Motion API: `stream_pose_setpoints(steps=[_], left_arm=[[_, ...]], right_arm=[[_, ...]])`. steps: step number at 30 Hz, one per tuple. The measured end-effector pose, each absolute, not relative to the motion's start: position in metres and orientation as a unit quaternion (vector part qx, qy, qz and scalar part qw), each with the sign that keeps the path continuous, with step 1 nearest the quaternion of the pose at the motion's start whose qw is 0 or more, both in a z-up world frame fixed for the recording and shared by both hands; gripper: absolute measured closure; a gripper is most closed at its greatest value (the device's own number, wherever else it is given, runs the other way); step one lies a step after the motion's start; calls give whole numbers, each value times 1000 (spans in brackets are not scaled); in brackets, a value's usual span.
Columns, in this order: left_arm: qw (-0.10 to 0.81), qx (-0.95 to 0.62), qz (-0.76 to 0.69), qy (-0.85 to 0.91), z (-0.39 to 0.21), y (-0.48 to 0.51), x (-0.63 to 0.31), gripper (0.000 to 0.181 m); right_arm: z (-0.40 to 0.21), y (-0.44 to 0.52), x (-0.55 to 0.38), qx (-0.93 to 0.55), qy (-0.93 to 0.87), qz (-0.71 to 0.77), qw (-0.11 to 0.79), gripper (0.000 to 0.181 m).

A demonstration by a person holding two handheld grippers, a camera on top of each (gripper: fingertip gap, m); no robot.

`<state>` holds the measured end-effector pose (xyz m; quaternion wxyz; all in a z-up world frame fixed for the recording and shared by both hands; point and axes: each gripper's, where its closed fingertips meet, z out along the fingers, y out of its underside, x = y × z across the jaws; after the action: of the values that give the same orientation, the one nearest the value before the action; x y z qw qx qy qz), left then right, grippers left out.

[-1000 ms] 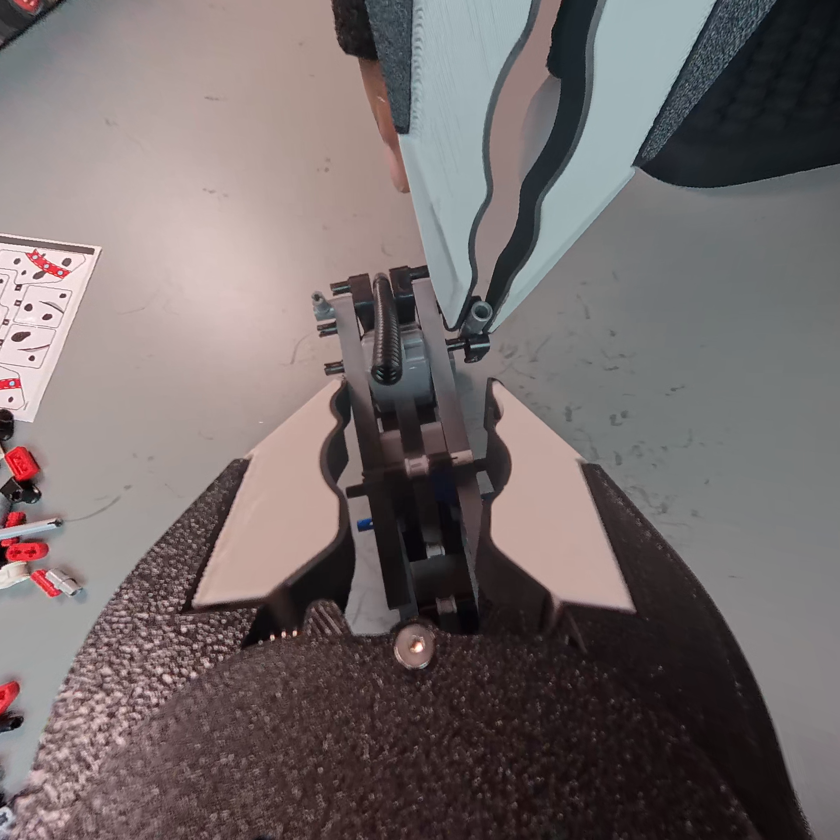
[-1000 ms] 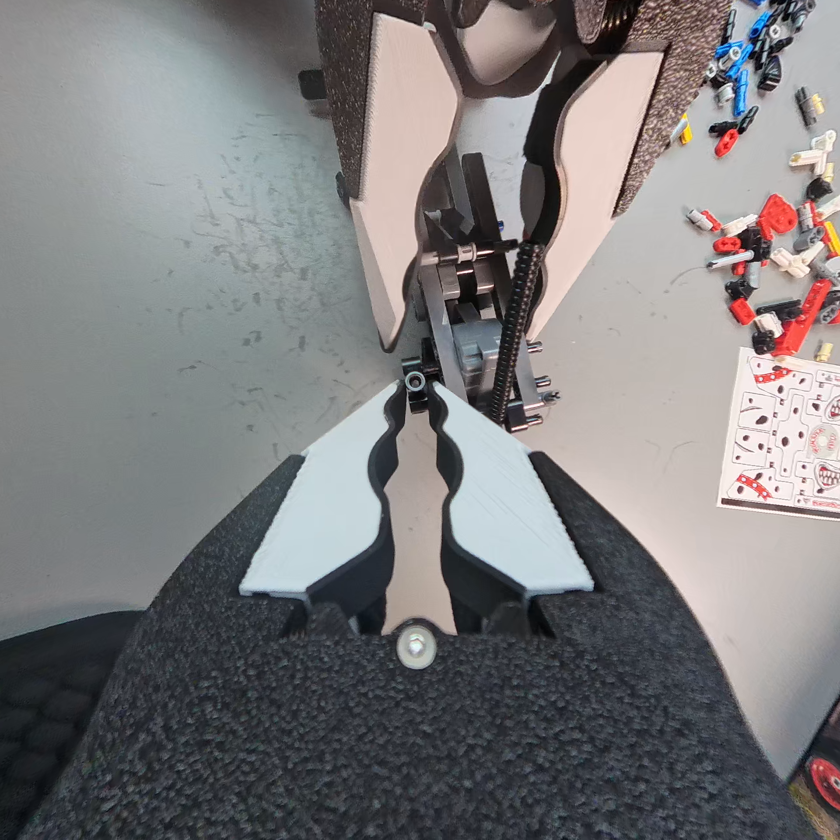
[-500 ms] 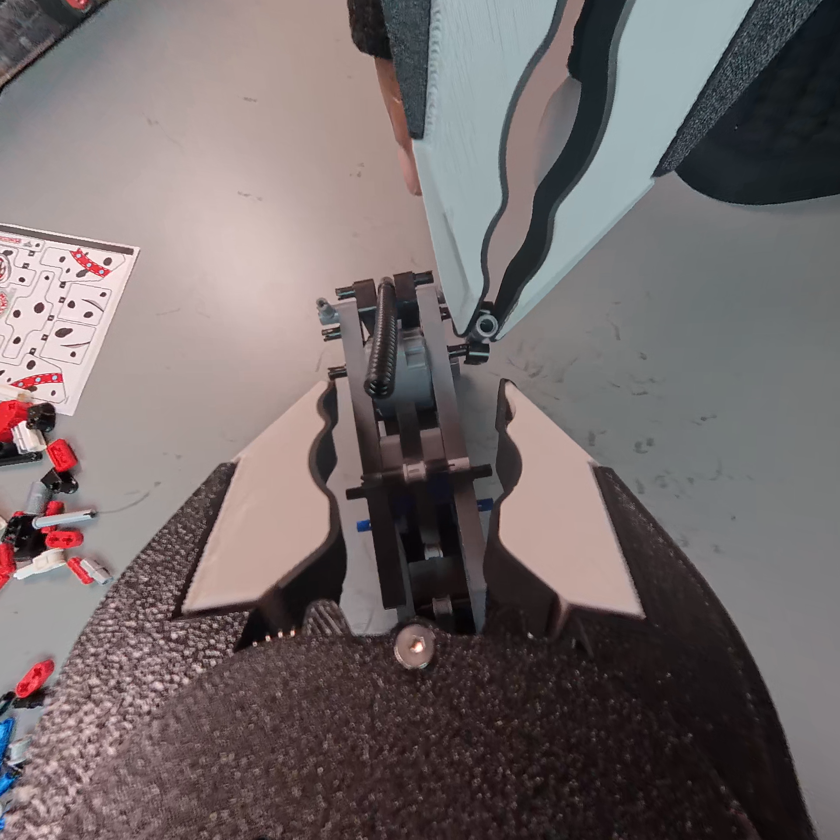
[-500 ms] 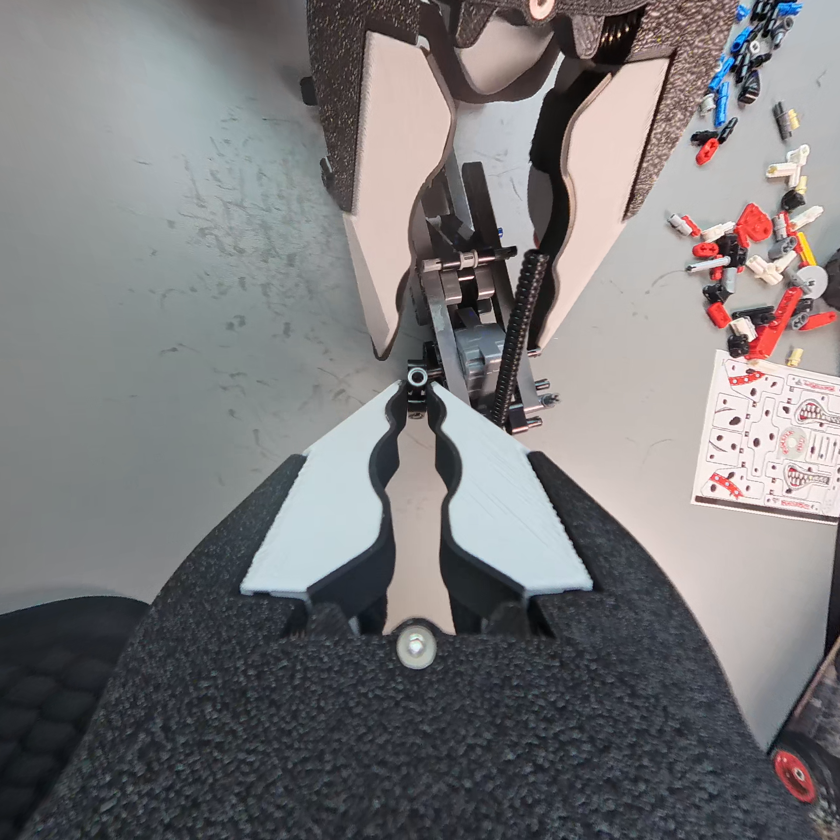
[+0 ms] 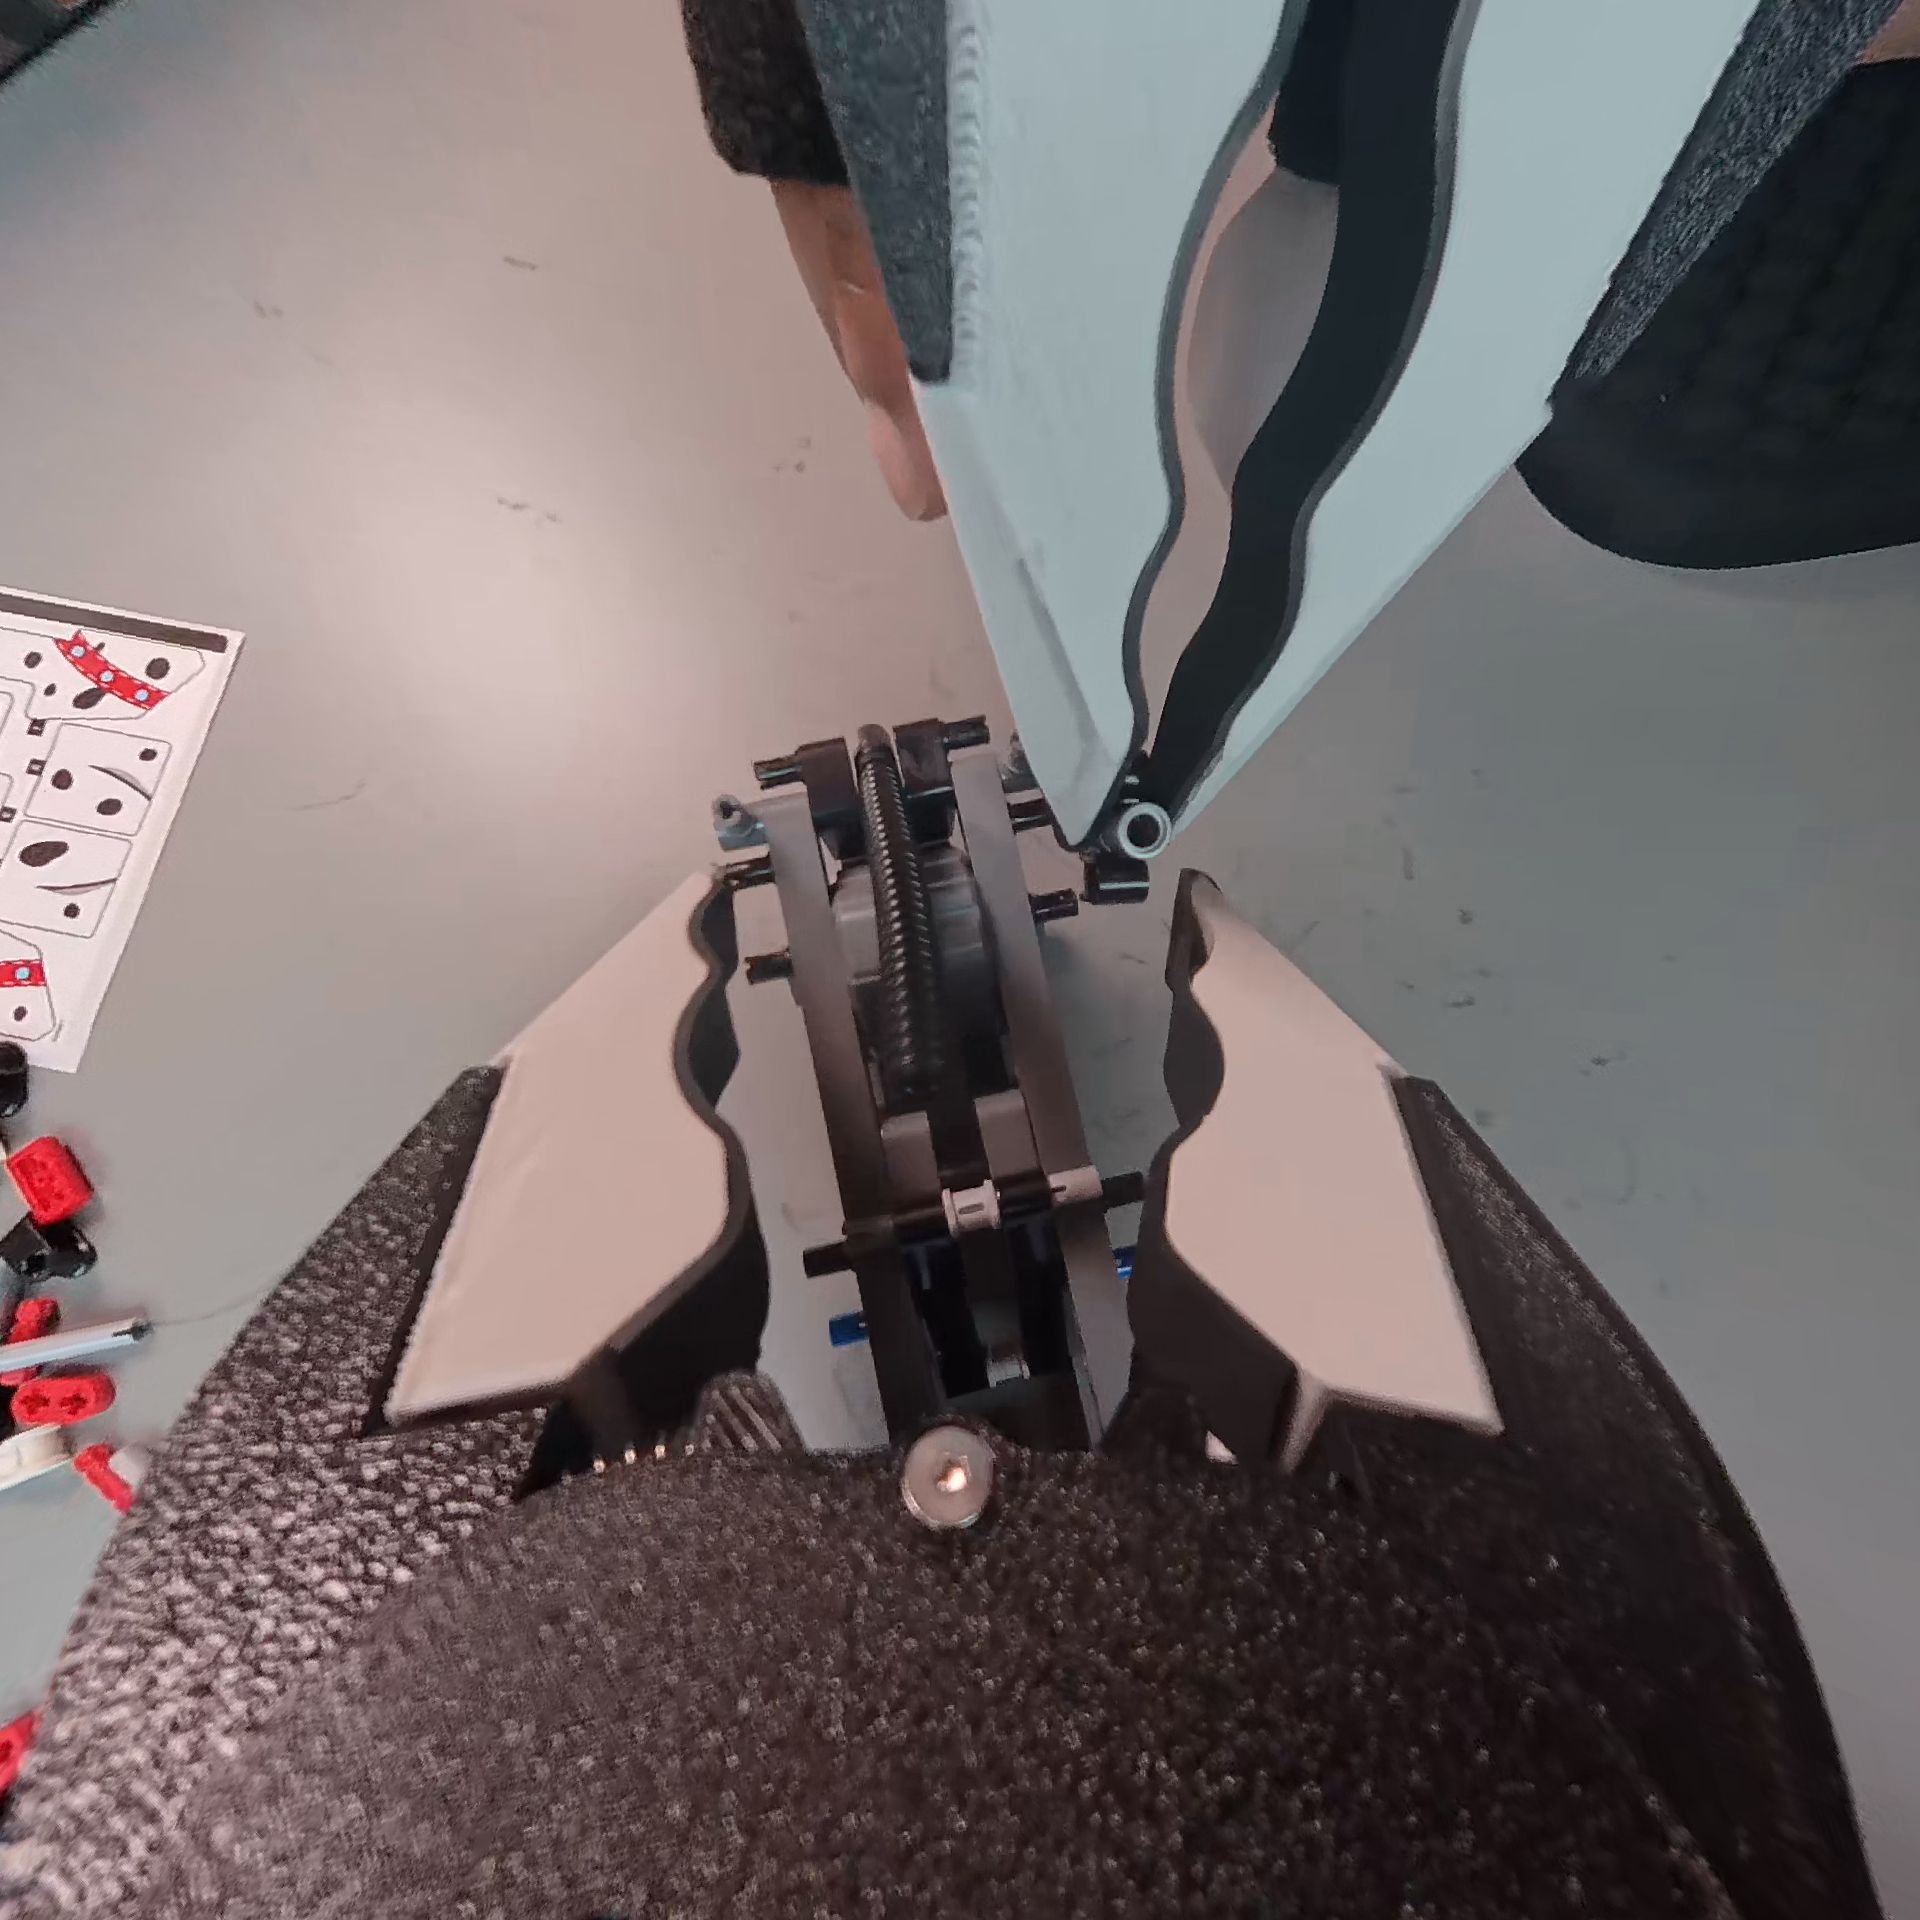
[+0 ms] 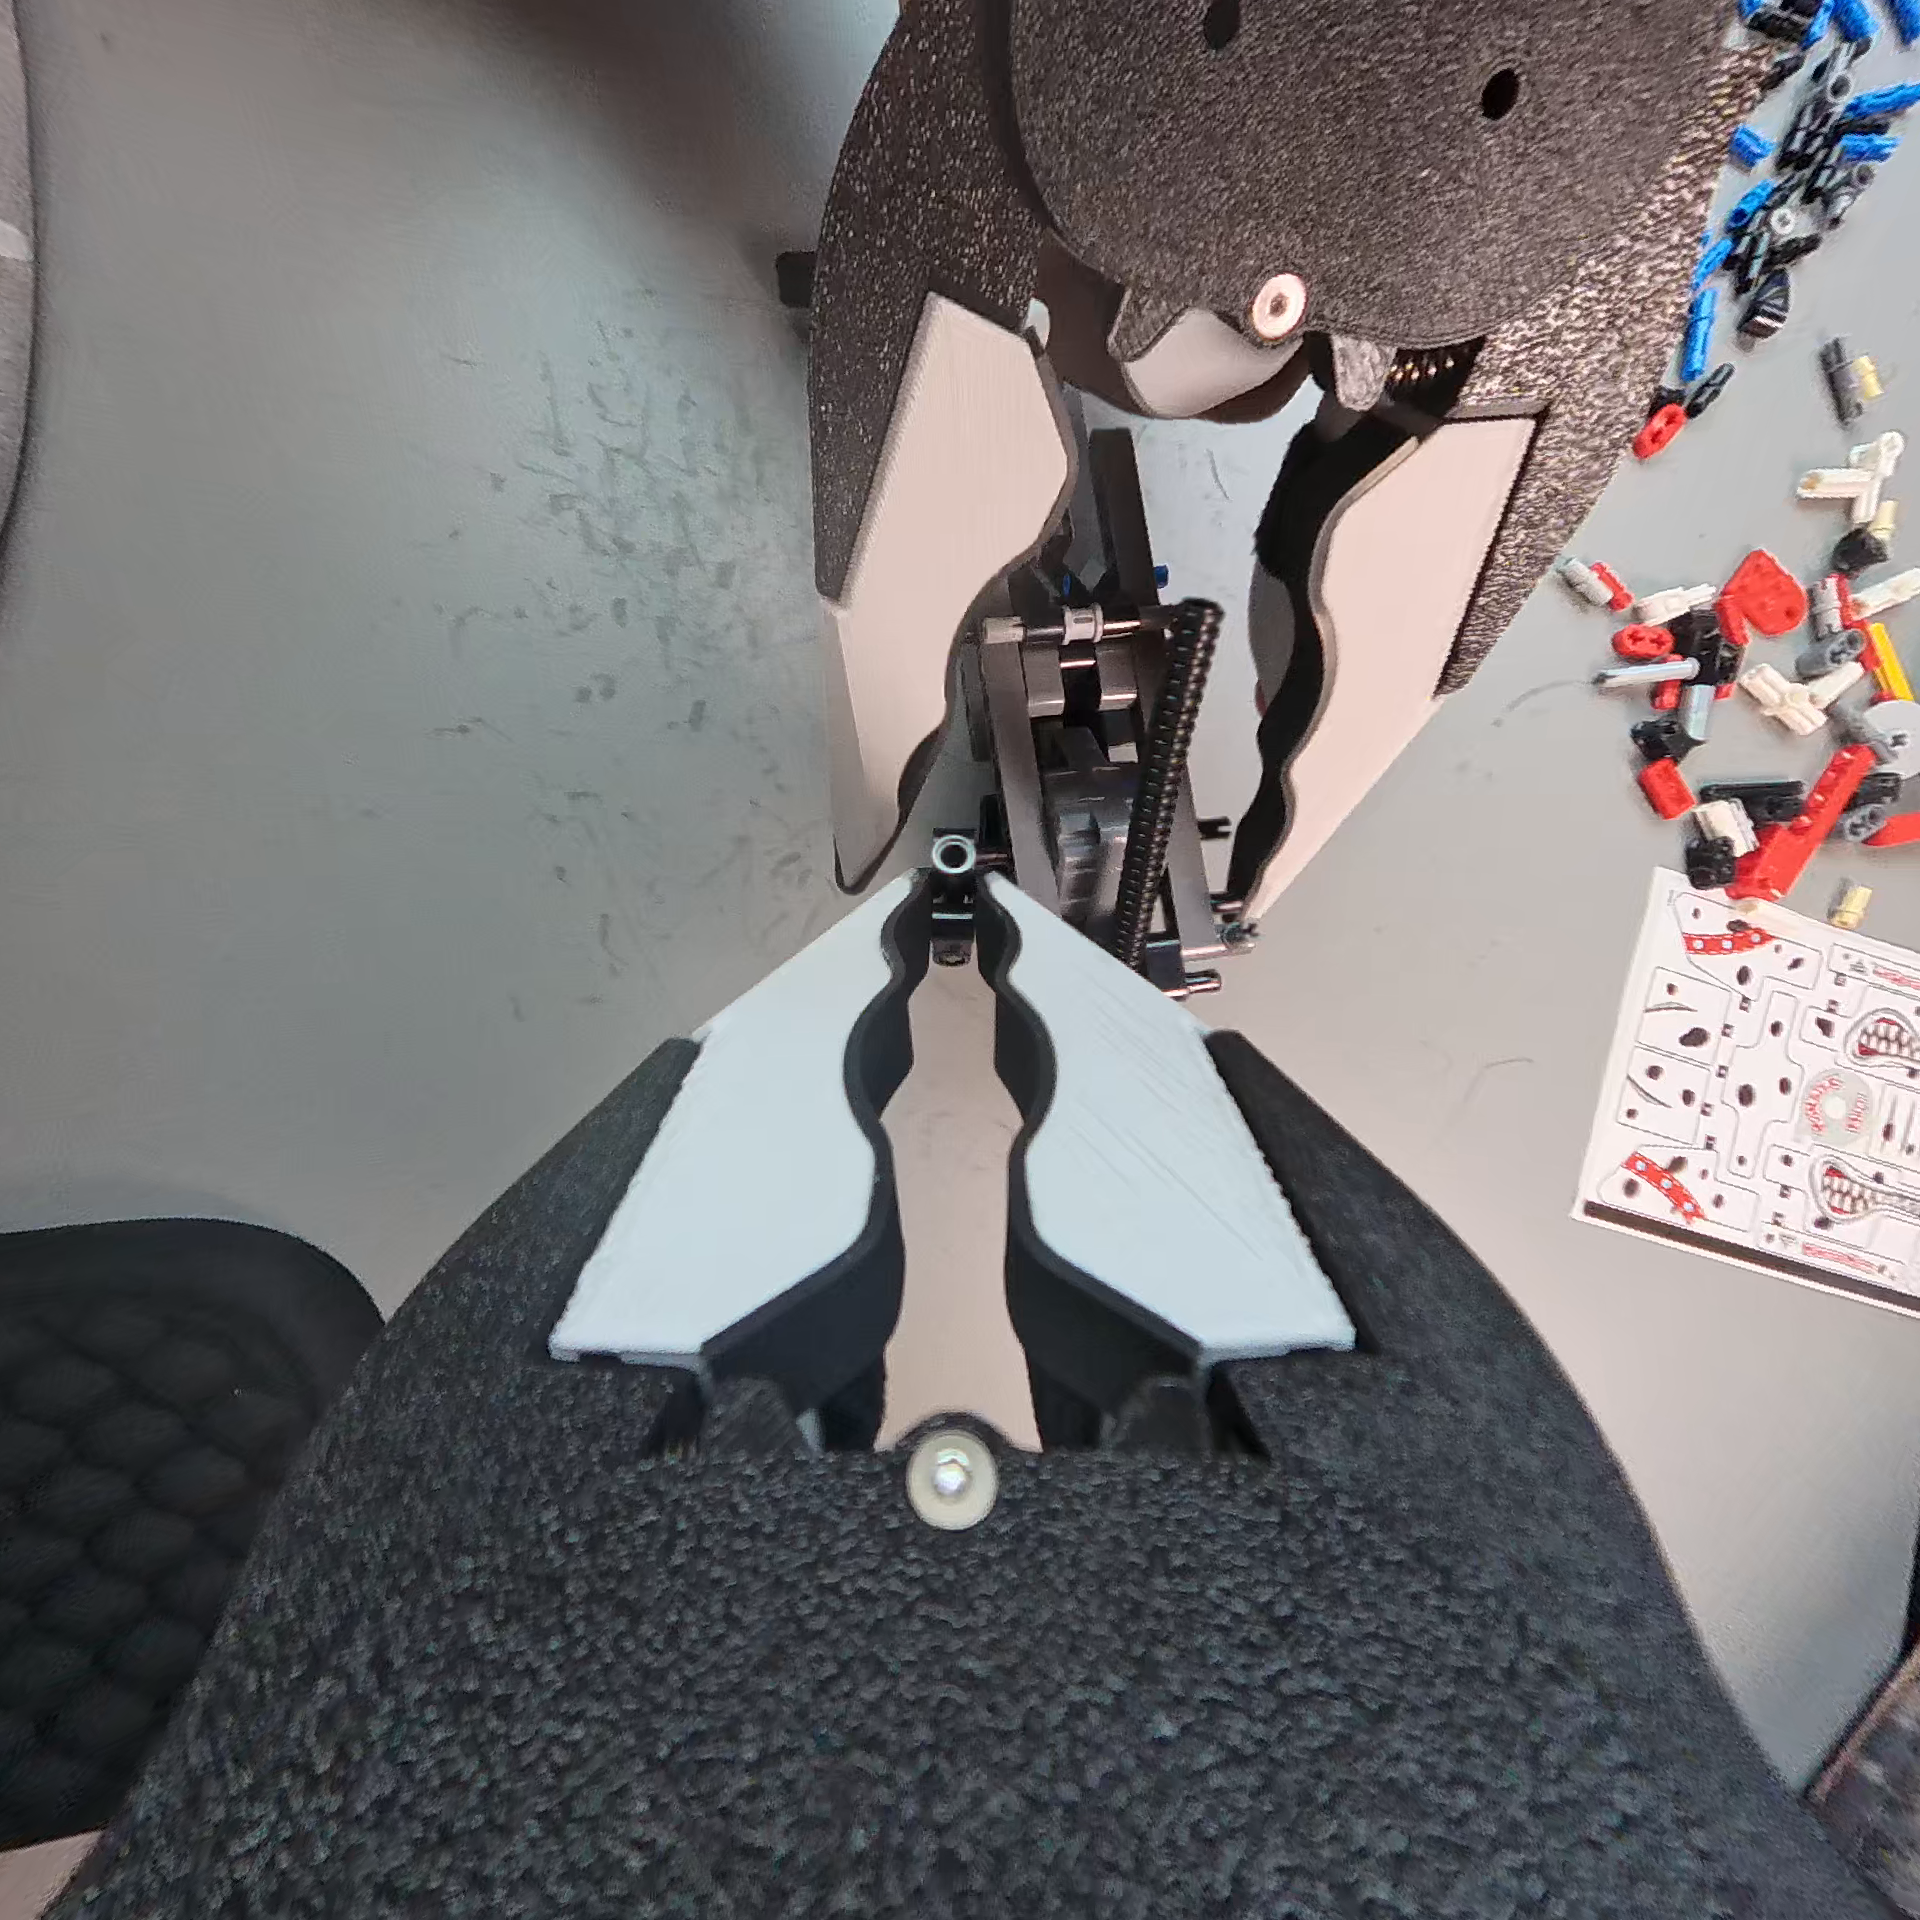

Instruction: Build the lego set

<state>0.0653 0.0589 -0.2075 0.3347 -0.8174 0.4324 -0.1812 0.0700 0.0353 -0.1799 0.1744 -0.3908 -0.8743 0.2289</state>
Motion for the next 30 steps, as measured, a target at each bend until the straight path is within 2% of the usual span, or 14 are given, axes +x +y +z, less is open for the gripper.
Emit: stream_pose_setpoints(steps=[1,9,17,26,30], left_arm=[[336,-817,-184,432,-208,59,66,97],[343,-810,-188,437,-208,58,68,106],[351,-803,-194,441,-208,56,70,107],[352,-797,-198,448,-208,49,74,107],[342,-803,-201,444,-207,46,74,108]], right_arm=[[-182,36,70,-390,-874,232,171,174],[-192,32,72,-377,-872,255,180,174],[-190,28,73,-370,-856,295,206,174],[-187,20,76,-372,-830,367,195,174],[-185,21,77,-368,-832,357,211,170]])
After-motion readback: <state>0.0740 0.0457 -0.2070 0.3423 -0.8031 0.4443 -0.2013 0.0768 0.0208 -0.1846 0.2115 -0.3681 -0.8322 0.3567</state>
